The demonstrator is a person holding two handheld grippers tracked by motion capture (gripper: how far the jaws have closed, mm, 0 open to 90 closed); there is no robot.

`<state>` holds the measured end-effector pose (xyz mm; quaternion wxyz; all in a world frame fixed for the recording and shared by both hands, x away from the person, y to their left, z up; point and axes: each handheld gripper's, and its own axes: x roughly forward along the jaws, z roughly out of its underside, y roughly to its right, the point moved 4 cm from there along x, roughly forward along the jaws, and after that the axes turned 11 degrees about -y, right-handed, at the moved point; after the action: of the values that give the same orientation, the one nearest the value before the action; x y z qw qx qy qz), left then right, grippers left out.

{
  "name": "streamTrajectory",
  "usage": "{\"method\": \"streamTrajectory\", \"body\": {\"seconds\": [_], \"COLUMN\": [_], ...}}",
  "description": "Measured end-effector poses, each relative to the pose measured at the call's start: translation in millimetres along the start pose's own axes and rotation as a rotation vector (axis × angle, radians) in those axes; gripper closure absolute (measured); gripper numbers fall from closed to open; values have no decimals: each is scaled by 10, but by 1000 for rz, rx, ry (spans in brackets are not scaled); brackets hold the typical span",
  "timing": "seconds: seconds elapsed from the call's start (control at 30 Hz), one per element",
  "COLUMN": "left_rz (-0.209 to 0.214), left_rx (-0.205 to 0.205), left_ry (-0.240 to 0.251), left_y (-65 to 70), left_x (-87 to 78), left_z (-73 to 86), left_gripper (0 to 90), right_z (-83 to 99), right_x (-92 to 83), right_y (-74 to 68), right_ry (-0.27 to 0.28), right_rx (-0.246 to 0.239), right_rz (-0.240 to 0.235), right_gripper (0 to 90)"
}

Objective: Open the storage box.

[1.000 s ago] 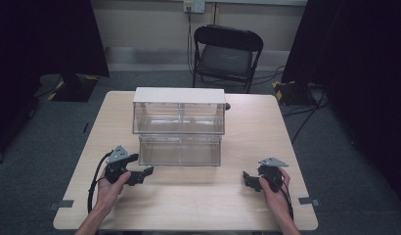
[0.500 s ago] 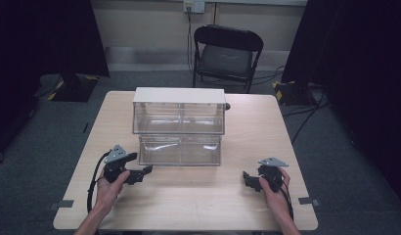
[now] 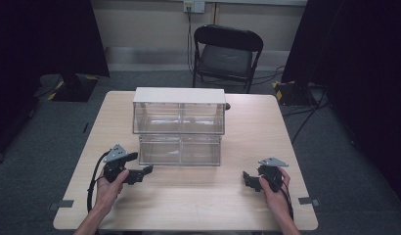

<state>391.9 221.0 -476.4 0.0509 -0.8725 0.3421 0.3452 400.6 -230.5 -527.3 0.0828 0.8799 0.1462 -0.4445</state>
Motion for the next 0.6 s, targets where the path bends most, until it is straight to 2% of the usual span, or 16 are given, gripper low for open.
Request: {"method": "streamTrajectory", "body": {"seconds": [0.1, 0.6], "left_rz": [-11, -7], "left_rx": [5, 14], "left_ry": [-4, 12], "left_y": [4, 20], "left_x": [-7, -57], "left_z": [-2, -46], "left_gripper": [152, 153], "right_z": [0, 0], "right_x": [0, 0], "right_y": [0, 0], "right_ry": [0, 0], "right_rx": [0, 0], "right_rz": [0, 0], "right_gripper": [126, 126]}}
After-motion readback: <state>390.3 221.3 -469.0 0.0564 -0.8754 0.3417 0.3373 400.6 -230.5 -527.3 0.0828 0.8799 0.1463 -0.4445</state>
